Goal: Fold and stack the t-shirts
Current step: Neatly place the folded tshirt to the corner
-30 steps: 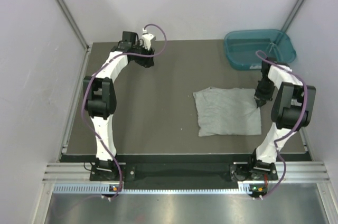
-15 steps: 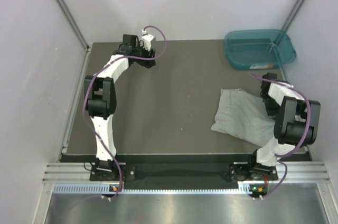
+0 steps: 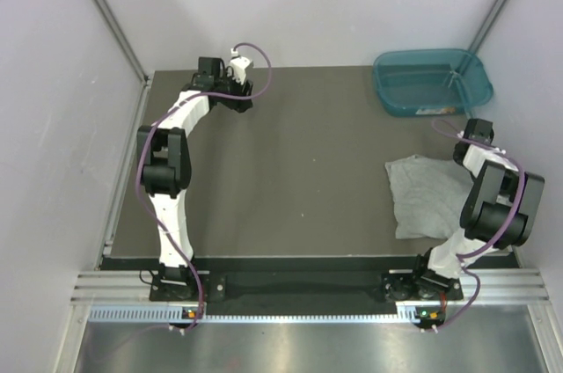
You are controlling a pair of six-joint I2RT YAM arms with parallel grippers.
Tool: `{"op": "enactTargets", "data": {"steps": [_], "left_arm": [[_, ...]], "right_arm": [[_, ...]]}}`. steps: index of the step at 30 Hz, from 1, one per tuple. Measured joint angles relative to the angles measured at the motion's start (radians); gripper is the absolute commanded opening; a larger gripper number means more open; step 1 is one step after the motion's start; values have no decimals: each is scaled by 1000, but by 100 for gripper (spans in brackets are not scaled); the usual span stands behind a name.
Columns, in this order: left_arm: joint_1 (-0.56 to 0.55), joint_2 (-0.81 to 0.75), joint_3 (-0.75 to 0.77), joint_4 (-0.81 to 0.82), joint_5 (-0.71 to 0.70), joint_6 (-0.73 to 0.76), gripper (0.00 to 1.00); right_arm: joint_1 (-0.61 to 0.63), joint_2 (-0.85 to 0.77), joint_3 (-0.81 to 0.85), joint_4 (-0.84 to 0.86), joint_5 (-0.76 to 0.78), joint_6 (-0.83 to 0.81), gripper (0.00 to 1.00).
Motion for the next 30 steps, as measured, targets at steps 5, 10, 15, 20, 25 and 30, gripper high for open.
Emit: {"op": "enactTargets", "data": {"steps": [5,10,15,20,25,30], "left_arm": [[0,0,6,-7,0,2,58],[-1,0,22,-13,-2,6,58],[-1,0,22,-21,-5,13,58],[-1,0,22,-27,0,20,58],[-1,0,21,-29,0,26,58],[-1,-33,-37,-19,-9,7,58]], "right_arm": [[-19,13,26,76,-18,-84,2],[-21,19,33,106,-34,-108,5],[-36,19,32,88,-80,-88,50],[-47,19,75,16,-81,0,61],[-29,11,293,-143,-104,243,61],[16,-92,307,-185,-286,600,63]]}}
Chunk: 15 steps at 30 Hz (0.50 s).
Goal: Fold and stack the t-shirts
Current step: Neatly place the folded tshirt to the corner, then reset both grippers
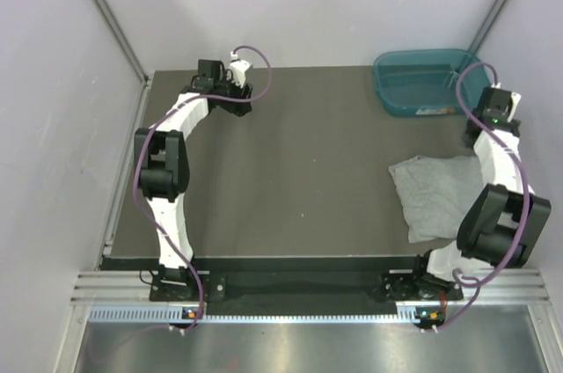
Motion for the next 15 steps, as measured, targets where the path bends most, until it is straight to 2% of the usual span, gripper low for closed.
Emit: {"op": "enactTargets", "data": {"steps": [1,6,7,8,14,15], "left_arm": [[0,-14,-18,2,-11,-11,58],[3,-117,-109,11,-80,-107,59],[6,-154,-142,16,-95,-137,59],[11,-190,-172,16,-101,-160,59],[72,-459,-379,-7,-121,-259,62],[82,-504,-413,-5,-130,-268,72]], "right_arm": [[19,-38,-39,13,-31,56,69],[145,-137,-150,42,-137,184,71],[167,-142,-151,56,-163,193,80],[179,-147,-151,71,-185,199,99],[187,-304,-227,193,-294,182,100],[187,-336,-244,212,-312,180,100]]}}
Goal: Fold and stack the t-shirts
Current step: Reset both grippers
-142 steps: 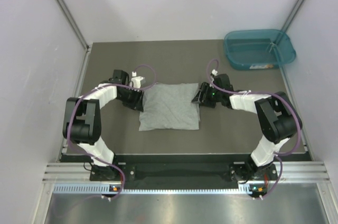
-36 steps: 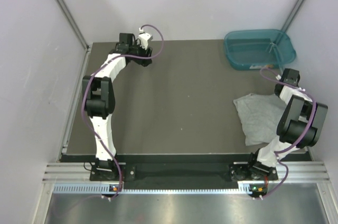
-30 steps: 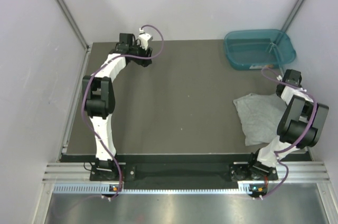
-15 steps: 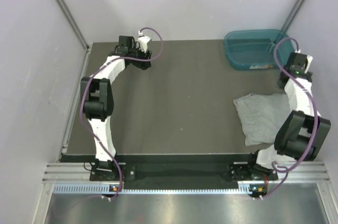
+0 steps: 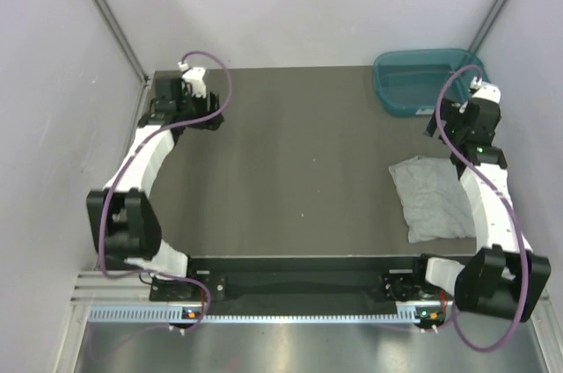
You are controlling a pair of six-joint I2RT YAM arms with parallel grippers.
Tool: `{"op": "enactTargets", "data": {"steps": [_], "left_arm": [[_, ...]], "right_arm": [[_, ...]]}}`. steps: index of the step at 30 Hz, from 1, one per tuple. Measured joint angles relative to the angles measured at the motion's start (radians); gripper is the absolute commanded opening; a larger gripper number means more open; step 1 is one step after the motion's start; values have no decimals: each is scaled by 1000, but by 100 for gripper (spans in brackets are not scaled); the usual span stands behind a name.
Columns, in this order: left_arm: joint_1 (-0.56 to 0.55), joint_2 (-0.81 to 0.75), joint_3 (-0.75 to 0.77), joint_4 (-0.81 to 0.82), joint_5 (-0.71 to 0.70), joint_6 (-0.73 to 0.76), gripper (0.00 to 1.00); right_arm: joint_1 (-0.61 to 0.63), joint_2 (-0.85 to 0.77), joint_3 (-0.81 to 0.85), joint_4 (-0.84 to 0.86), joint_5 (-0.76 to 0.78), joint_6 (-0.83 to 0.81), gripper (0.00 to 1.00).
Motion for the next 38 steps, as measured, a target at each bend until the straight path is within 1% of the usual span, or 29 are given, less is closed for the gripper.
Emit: {"op": "enactTargets", "data": {"steps": [1,2,3,4,7,10,12,14,16,19,26,31,38], "left_arm": [[12,-58,-41,-11,-11,-5,80],[23,-118,-84,-20,-26,-11,84],[29,-180,-125,-27,-44,-21,91],[31,-246,-175,-23,-64,-26,99],[28,-465,-320,-37,-108,-29,99],[27,-660,-426,-44,-141,-32,99],[27,-769,-476,-45,-164,-42,99],[27,-838,-503,-47,-182,-50,99],[27,-882,-517,-47,-200,-55,99],[27,-904,-525,-48,-215,-66,99],[27,-918,-545,-85,-229,-74,99],[27,-919,-545,-86,-232,-71,99],[27,-919,-545,-85,-215,-71,99]], "right_arm": [[0,-39,-18,16,-22,-3,100],[0,-74,-33,26,-45,-6,100],[0,-106,-48,39,-65,-7,100],[0,-140,-67,55,-87,-8,100],[0,-229,-119,82,-141,-3,100],[10,-311,-183,117,-169,17,100],[17,-357,-223,140,-194,36,100],[23,-394,-255,154,-207,54,100],[24,-418,-270,158,-209,65,100],[25,-441,-273,156,-193,76,100],[25,-494,-272,139,-168,74,100],[25,-514,-272,105,-163,73,100],[26,-554,-272,67,-113,72,100]]}}
